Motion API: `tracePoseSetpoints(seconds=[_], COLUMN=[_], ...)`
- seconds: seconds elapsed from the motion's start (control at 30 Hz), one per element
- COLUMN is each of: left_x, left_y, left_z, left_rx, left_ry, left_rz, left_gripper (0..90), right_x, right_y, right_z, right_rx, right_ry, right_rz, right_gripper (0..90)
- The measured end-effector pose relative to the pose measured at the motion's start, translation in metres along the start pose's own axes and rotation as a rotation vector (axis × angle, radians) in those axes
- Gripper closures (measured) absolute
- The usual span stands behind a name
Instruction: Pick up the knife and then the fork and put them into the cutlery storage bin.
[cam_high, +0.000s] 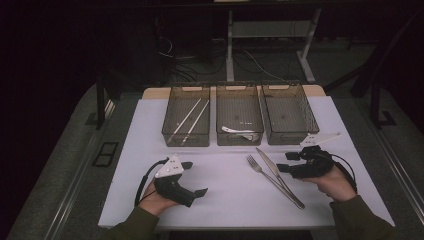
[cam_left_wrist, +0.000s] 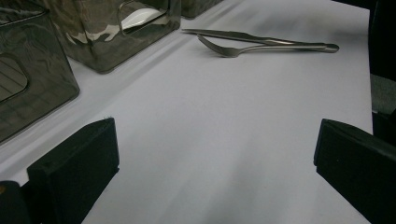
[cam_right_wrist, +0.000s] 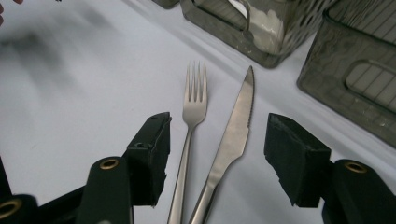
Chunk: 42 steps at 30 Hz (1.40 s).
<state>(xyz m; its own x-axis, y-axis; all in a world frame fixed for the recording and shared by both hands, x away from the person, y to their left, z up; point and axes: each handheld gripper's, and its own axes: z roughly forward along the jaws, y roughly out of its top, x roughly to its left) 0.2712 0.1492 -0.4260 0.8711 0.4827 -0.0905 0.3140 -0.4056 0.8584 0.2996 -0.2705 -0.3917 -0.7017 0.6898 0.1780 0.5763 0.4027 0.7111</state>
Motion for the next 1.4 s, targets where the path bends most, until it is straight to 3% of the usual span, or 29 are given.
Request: tracePoseSetpoints(seconds=[0.37, 0.87, 1.4], left_x=[0.0, 0.0, 0.0], left_y=[0.0, 0.0, 0.0], left_z=[0.0, 0.0, 0.001], left_rx=[-0.001, -0.002, 0.004], left_ry=[0.001, 0.002, 0.003], left_rz=[0.0, -0.003, -0.004], left_gripper=[0.0, 0.0, 0.0], right_x=[0.001, 0.006, 0.014], right_y=[-0.008, -0.003, 0.009], right_z=[-0.002, 0.013, 0.032], right_rx=[0.053, 0.193, 0.274], right_ry=[0.013, 0.03, 0.057], right_rz=[0.014, 0.008, -0.044], right_gripper=[44.2, 54.4, 64.7])
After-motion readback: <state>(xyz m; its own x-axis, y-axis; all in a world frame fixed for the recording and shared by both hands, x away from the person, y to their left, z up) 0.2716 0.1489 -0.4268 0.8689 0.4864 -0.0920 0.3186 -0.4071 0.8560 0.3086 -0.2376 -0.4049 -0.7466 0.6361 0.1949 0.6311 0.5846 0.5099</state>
